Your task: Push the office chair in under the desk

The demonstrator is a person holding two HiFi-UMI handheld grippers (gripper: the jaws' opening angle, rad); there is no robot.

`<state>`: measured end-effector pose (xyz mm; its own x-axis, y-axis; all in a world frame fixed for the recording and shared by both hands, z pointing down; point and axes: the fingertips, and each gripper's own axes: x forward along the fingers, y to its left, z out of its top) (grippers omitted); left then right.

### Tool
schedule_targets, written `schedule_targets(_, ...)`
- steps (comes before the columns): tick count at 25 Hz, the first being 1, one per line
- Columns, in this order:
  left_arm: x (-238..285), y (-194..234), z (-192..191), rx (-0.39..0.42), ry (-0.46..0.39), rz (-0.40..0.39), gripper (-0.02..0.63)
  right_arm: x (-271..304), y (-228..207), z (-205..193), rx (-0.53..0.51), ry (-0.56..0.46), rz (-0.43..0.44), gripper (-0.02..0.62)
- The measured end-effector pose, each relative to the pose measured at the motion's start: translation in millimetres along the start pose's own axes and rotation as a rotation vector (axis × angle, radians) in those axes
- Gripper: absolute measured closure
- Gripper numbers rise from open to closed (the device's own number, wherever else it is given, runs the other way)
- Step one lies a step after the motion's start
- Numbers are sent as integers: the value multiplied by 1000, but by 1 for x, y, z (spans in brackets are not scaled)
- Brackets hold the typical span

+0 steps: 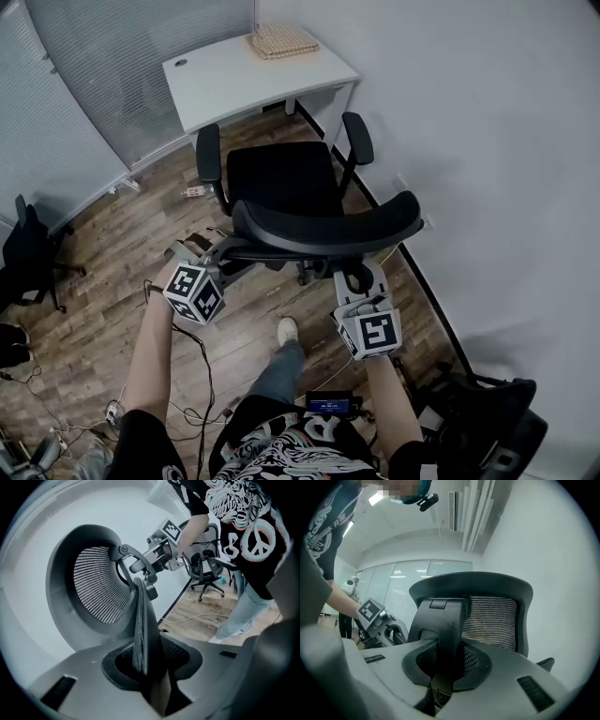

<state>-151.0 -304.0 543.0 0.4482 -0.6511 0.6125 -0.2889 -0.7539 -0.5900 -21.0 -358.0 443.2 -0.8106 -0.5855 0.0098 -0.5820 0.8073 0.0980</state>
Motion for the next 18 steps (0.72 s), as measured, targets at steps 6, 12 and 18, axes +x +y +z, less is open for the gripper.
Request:
schedule_targets(6, 3, 3, 0, -4, 6, 3, 462, 4, -5, 0, -8, 11, 4, 561)
schedule_targets(12, 5, 6, 0, -10, 15, 18, 462, 10, -12, 1, 0, 28, -23, 565)
schedule_targets(18, 15, 13, 6, -17, 25, 35, 462, 14, -29, -1, 5, 35, -37, 566)
